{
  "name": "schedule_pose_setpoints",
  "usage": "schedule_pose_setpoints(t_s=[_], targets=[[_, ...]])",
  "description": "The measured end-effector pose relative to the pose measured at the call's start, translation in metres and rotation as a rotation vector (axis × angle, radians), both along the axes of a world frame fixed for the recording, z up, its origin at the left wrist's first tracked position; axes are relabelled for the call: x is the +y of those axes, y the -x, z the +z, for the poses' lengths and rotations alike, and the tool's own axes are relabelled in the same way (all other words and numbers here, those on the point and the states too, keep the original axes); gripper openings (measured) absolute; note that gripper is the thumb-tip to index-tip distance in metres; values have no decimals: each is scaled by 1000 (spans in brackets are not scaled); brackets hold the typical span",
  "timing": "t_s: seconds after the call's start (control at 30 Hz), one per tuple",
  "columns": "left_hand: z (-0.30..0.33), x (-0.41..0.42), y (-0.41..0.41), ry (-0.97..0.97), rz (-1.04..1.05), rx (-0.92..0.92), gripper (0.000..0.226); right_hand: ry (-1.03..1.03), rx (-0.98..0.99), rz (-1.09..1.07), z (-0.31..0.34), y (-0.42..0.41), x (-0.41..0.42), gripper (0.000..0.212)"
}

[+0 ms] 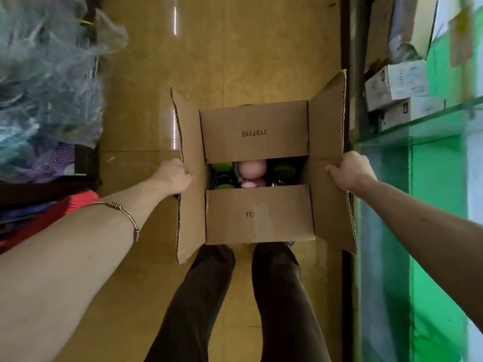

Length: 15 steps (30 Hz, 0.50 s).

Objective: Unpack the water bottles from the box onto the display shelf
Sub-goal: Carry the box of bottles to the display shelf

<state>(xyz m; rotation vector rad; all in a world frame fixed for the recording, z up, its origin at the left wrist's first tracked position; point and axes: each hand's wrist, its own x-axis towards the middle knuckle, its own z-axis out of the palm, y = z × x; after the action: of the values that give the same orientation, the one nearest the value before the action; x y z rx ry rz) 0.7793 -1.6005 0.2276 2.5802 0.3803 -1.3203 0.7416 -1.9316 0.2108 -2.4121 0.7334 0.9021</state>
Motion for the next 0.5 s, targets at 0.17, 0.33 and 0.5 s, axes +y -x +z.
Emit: schedule_pose_setpoints(t_s=[0.17, 0.33, 0.5], targets=[[-32, 1, 1, 8, -6, 24, 46, 13, 32, -9, -24, 2, 5, 28], [-72, -4, 11, -2, -14, 31, 32, 26, 94, -41, -65, 15, 17, 21], [-101, 7, 25, -14, 16, 23, 24, 6, 127, -102, -94, 23, 32, 27]])
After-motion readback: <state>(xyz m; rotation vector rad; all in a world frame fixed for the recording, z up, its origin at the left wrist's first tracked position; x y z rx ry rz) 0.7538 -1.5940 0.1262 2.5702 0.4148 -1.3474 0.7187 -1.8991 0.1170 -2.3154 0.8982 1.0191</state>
